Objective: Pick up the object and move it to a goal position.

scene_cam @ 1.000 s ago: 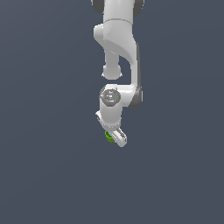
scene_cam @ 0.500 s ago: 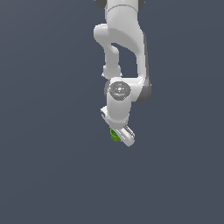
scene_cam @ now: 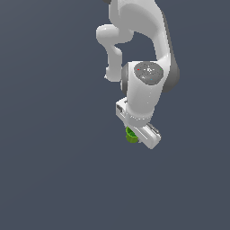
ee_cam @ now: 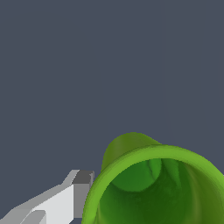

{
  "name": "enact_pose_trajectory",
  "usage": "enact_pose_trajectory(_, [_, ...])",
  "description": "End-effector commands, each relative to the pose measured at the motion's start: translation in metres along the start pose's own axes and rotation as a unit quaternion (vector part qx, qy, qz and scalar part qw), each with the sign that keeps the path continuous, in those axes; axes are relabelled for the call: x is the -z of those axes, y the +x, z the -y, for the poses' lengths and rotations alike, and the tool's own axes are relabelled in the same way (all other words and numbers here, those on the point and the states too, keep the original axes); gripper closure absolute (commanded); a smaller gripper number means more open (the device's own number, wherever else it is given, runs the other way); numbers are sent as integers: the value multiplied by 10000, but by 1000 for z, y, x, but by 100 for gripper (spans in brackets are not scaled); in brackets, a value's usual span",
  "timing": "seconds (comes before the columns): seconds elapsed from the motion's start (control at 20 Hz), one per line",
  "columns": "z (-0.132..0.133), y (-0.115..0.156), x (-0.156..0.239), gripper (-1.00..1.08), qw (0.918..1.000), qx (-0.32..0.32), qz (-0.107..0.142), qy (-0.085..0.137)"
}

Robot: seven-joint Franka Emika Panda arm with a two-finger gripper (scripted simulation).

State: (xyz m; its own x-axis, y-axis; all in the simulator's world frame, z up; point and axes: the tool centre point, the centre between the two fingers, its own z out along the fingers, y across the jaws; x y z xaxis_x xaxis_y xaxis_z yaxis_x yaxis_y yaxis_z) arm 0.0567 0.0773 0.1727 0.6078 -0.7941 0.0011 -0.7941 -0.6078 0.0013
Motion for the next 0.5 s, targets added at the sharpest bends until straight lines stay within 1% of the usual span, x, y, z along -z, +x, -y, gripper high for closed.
enact_pose_trajectory(0.0, [15,-7,24,108,10000,-3,-5,2])
enact_pose_trajectory(0.45, [59,-27,91,108,10000,-3,-5,2])
